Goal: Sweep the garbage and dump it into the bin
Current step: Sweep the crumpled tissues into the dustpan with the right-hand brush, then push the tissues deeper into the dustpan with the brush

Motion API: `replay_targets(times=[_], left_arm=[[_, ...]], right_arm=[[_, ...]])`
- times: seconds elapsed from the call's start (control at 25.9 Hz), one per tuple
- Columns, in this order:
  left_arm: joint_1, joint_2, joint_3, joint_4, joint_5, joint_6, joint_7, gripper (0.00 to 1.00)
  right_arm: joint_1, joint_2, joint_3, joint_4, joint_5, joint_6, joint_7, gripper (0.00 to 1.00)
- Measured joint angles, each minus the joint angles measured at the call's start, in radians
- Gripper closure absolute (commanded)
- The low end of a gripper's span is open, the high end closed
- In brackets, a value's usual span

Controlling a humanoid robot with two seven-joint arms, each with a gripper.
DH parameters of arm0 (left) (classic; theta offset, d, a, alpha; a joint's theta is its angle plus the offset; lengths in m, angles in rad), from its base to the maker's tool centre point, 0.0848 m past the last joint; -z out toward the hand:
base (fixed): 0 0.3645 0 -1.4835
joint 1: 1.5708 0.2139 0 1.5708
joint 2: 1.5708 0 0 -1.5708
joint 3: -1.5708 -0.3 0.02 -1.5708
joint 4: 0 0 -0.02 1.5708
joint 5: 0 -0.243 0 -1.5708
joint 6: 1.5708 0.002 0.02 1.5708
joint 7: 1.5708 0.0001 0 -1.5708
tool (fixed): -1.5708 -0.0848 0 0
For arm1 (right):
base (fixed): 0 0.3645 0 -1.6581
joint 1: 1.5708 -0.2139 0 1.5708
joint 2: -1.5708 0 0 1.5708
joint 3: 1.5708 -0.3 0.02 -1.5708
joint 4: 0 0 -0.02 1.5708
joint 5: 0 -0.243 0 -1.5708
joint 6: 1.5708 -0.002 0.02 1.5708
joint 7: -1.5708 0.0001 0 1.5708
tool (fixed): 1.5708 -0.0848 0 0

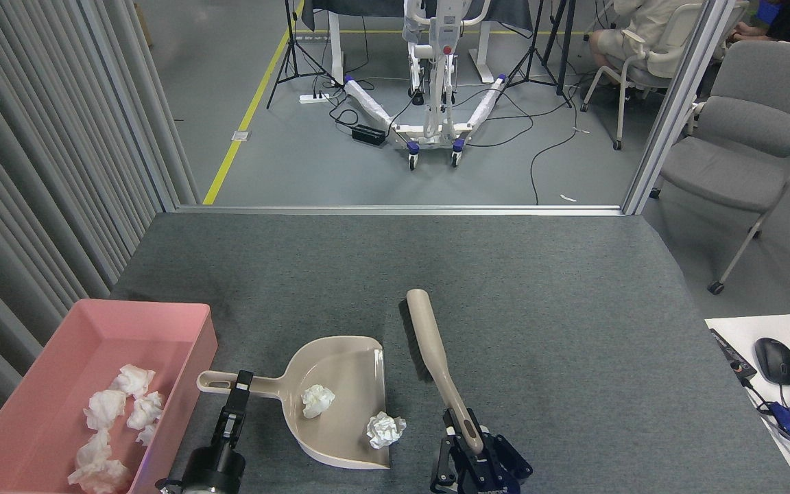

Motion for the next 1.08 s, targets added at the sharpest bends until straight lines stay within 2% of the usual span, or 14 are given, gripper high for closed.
replay_targets(times=[0.23,0.46,1.08], left_arm=[[0.003,0.001,-0.003,-0.012,0.033,0.001,0.006,0.93],[0.003,0.001,-0.008,-0.015,0.036,-0.003,0.007,0.93],[0.012,-0.012,-0.011,-0.018,0.036,-0.01,0.005,0.93]], right_arm=[[0.094,-0.03,-0.046,-0.032,-0.008,-0.024,0.012,1.0],[0.133,-0.032,-0.031,-0.04,-0.03,-0.035,0.015,1.0],[0.119,0.014,0.199,-0.009,-0.055,-0.013,0.029,1.0]])
